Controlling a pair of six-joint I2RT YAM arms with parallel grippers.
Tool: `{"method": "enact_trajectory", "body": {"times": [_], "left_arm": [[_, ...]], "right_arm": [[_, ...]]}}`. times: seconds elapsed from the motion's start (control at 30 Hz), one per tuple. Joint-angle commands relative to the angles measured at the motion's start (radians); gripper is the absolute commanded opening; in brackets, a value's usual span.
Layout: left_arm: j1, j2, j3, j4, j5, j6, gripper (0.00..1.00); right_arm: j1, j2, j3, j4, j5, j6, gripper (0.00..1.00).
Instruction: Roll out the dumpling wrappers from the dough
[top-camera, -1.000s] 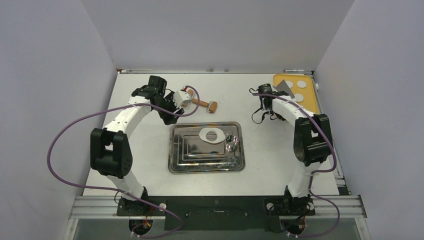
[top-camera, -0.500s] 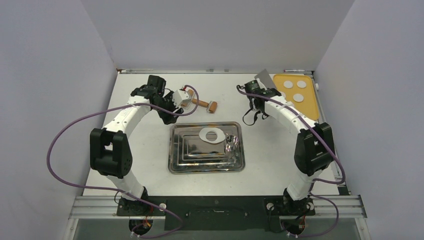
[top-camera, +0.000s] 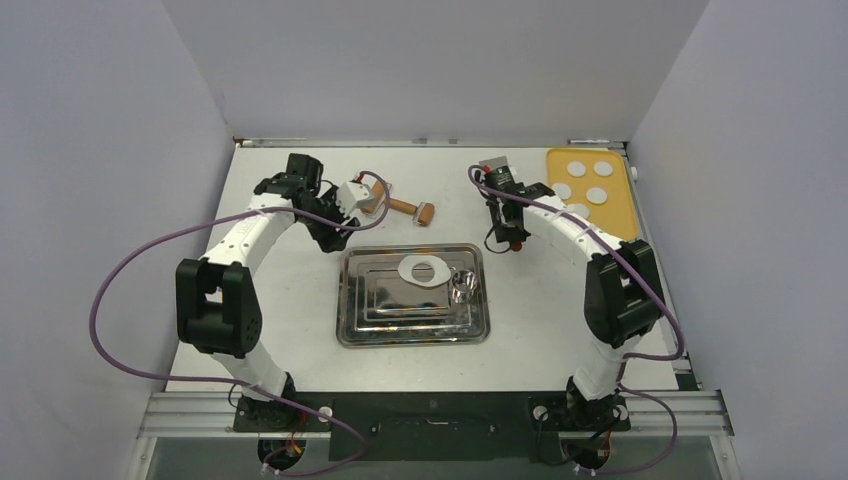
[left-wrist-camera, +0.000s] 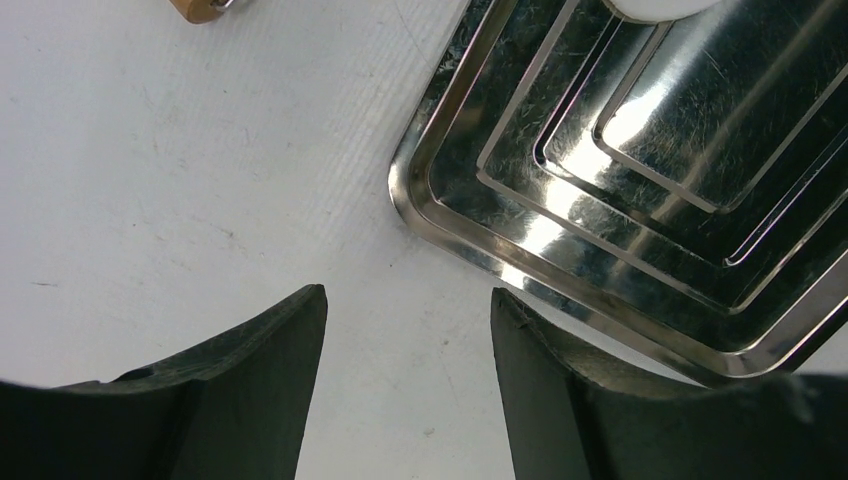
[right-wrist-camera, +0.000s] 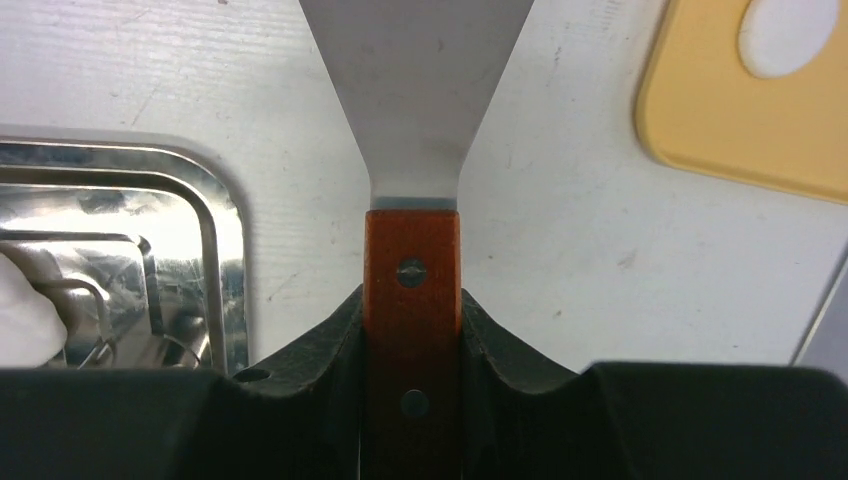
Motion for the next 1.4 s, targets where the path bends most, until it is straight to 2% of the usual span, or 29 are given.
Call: {"method": "enact_trajectory", "body": {"times": [0.0, 0.2, 0.4, 0.57, 0.6, 0.63, 0.67, 0.77, 0.8, 0.9, 0.93, 1.03, 1.07, 1.1, 1.13, 1.2, 1.27, 1.37], "left_arm": [[0.025, -0.065, -0.032, -0.012, 0.041, -0.019, 0.58], [0.036, -0.070, -0.046, -0.016, 0.047, -0.027, 0.58], [0.036, -0.060, -0.030, -0.025, 0.049, -0.033, 0.58], [0.038, -0.066, -0.029, -0.026, 0.038, -0.032, 0.58], [0.039, -0.068, -0.027, -0.027, 0.039, -0.032, 0.58], [0.039, -0.070, -0.024, -0.027, 0.038, -0.033, 0.58], [0.041, -0.073, -0.021, -0.027, 0.037, -0.037, 0.59], [0.052, -0.117, -0.034, 0.040, 0.044, -0.113, 0.65], [0.062, -0.143, -0.062, 0.093, 0.049, -0.154, 0.71], [0.105, -0.220, -0.155, 0.304, 0.036, -0.337, 0.80], [0.131, -0.241, -0.187, 0.371, 0.038, -0.395, 0.96], [0.172, -0.315, -0.304, 0.584, 0.058, -0.559, 0.96], [0.197, -0.339, -0.351, 0.697, 0.028, -0.621, 0.96], [0.208, -0.355, -0.389, 0.743, 0.003, -0.677, 0.96], [0.211, -0.366, -0.427, 0.845, -0.079, -0.743, 0.96], [0.211, -0.375, -0.481, 0.928, -0.198, -0.840, 0.96], [0.211, -0.389, -0.536, 0.995, -0.290, -0.894, 0.96], [0.211, -0.431, -0.662, 1.135, -0.348, -0.916, 0.96]], "right_arm": [[-0.022, 0.059, 0.013, 0.082, -0.070, 0.077, 0.09], [-0.079, 0.111, 0.002, 0.101, -0.142, 0.108, 0.09], [-0.080, 0.168, 0.023, 0.083, -0.128, 0.094, 0.21], [-0.080, 0.154, 0.037, 0.063, -0.099, 0.080, 0.51], [-0.080, 0.140, 0.044, 0.061, -0.097, 0.078, 0.62], [-0.079, 0.123, 0.049, 0.064, -0.098, 0.072, 0.78], [-0.076, 0.103, 0.053, 0.067, -0.095, 0.067, 0.84], [-0.056, 0.013, 0.036, 0.123, -0.097, 0.018, 0.86], [-0.049, -0.031, 0.009, 0.169, -0.097, 0.002, 0.87], [-0.062, -0.225, -0.168, 0.420, -0.168, -0.024, 0.88], [-0.080, -0.296, -0.251, 0.564, -0.206, -0.027, 0.88], [-0.188, -0.493, -0.495, 0.896, -0.360, 0.021, 0.89], [-0.235, -0.544, -0.565, 0.993, -0.393, 0.054, 0.89], [-0.279, -0.592, -0.630, 1.068, -0.414, 0.080, 0.90], [-0.312, -0.631, -0.679, 1.124, -0.413, 0.094, 0.90], [-0.368, -0.694, -0.775, 1.189, -0.367, 0.079, 0.90], [-0.397, -0.726, -0.830, 1.198, -0.254, 0.056, 0.90], [-0.417, -0.788, -0.951, 1.249, -0.086, 0.036, 0.88]]}}
